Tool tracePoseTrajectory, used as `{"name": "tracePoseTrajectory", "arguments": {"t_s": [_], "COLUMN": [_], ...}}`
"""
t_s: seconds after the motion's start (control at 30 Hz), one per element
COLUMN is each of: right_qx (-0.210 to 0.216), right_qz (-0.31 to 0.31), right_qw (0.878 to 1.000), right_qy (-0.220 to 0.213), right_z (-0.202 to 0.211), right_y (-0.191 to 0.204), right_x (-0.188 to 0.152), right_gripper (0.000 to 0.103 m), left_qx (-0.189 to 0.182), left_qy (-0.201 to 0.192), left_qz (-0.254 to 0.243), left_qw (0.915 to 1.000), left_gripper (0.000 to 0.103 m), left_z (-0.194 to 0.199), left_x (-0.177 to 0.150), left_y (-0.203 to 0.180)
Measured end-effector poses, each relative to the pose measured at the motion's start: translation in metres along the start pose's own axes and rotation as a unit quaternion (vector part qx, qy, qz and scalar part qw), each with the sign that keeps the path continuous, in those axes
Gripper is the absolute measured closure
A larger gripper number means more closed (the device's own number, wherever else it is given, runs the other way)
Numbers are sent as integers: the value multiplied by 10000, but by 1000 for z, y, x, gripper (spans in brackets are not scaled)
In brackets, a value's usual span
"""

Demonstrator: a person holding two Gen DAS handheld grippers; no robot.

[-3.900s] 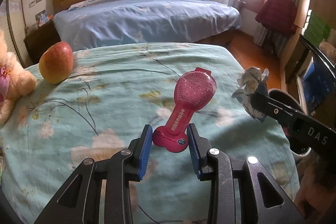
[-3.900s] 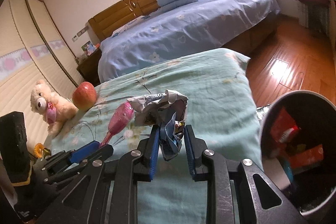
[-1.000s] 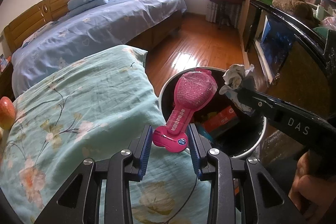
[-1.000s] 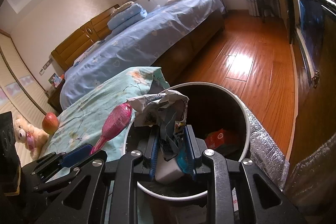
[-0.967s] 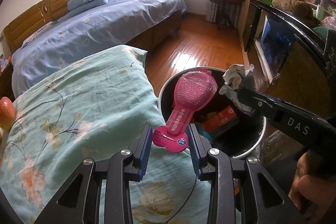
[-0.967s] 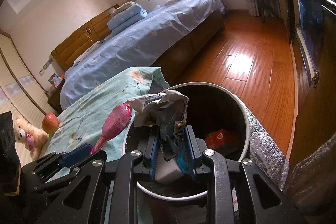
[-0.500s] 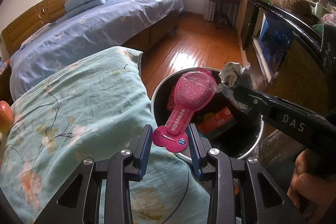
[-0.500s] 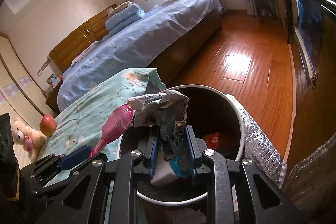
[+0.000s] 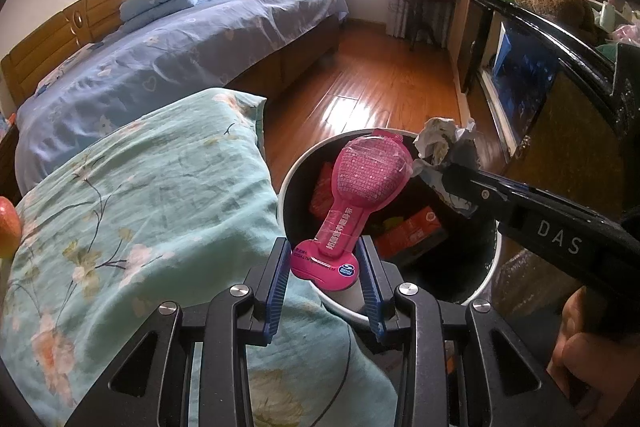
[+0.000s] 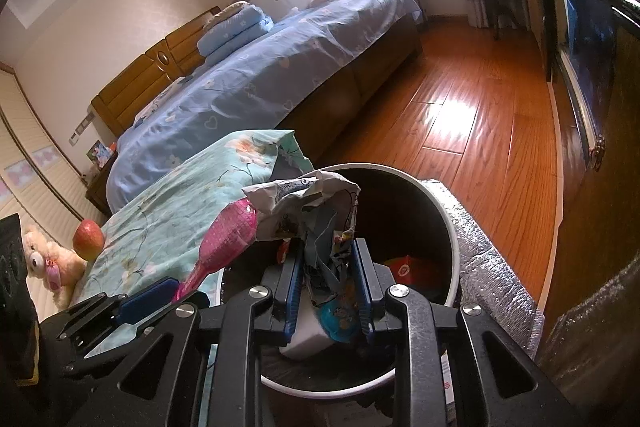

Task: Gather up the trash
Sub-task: 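Carry the foil wrapper and pink item over the bin with both tools, then open both tools over the bin to drop the wrapper and pink item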

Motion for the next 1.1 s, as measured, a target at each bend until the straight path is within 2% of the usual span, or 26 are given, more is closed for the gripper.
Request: {"name": "tracePoseTrajectory", "arguments": {"t_s": [0.67, 0.83, 1.0, 1.1], "right_qx": [-40, -51, -16, 13], "right_qz": [-18, -65, -173, -217], "right_qw": [10000, 9999, 9998, 9997], "right_qy": [39, 72, 78, 55], "right_z": [-5, -8, -7, -3], "right_y": [-8, -13, -18, -19], "right_x": [4, 3, 3, 3], "right_gripper": [78, 72, 61, 53], "left_qx": [-42, -119, -106, -111], "left_qy": [101, 161, 111, 50], "left_qz": [2, 47, 101, 172], "left_qw": [9999, 9998, 9998, 9998], "left_gripper": [70, 68, 56, 55], "left_z": [-11, -13, -8, -1], "left_x": [7, 8, 9, 5], "left_y": [-4, -4, -1, 4]}}
Point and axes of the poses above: each gripper's, at about its wrist camera, not at the fingertips, and z roughly against the way its jaws point, y to its left, x to its top, the point moved 10 cm from there along -z, roughly the way its jaws point, and after that the axes turned 7 degrees about y, right-handed, at the moved point
